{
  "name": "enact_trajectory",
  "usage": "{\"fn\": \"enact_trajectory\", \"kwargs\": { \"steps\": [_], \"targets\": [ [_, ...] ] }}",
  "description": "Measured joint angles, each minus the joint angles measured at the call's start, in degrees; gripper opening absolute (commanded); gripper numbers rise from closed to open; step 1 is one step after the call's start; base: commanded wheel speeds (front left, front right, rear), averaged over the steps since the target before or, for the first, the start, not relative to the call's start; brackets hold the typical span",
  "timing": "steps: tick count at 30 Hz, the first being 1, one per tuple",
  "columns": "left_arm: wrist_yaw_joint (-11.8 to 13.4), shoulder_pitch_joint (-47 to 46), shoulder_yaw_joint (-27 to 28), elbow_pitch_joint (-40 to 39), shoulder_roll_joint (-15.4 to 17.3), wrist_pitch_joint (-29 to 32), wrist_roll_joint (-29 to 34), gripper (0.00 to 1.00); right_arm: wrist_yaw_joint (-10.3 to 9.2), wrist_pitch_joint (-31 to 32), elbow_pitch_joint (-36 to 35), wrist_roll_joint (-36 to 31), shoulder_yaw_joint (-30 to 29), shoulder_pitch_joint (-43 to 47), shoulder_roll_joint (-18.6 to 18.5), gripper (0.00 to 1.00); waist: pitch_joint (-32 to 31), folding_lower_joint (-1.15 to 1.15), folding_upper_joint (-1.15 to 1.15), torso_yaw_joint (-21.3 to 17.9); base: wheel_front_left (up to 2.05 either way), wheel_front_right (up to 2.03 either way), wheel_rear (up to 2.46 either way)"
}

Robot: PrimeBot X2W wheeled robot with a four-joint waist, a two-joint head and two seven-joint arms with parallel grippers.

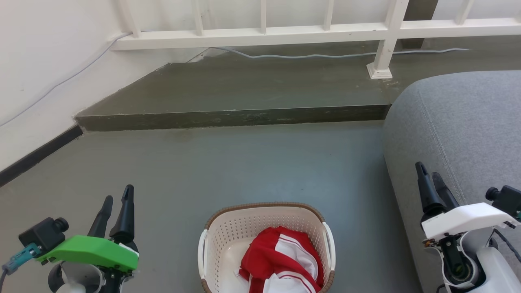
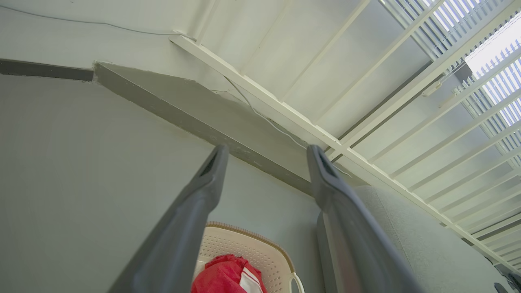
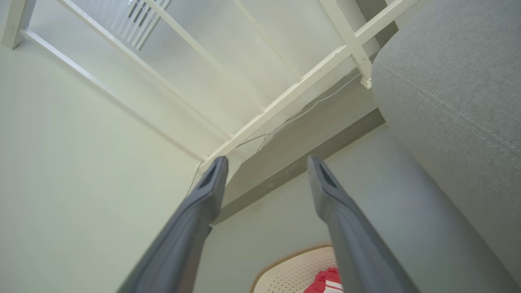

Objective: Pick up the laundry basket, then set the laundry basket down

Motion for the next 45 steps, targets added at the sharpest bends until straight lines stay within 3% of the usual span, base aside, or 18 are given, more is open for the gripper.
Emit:
{"fn": "enact_trajectory", "kwargs": {
  "steps": [25,45],
  "targets": [
    [2.6,0.0,-5.7,-0.9,1.0,-4.7,22.2,1.0,-2.9,-4.9,1.0,-19.7,6.1,0.3,-0.6,1.0,0.1,0.0,0.0,-1.3,0.0,0.0,0.0],
    [5.1,0.1,-7.7,2.3,1.5,-8.9,35.3,1.0,-3.48,-8.9,3.2,-33.8,8.4,0.5,-0.8,1.0,0.3,0.0,0.0,-2.0,0.0,0.0,0.0]
  ]
}}
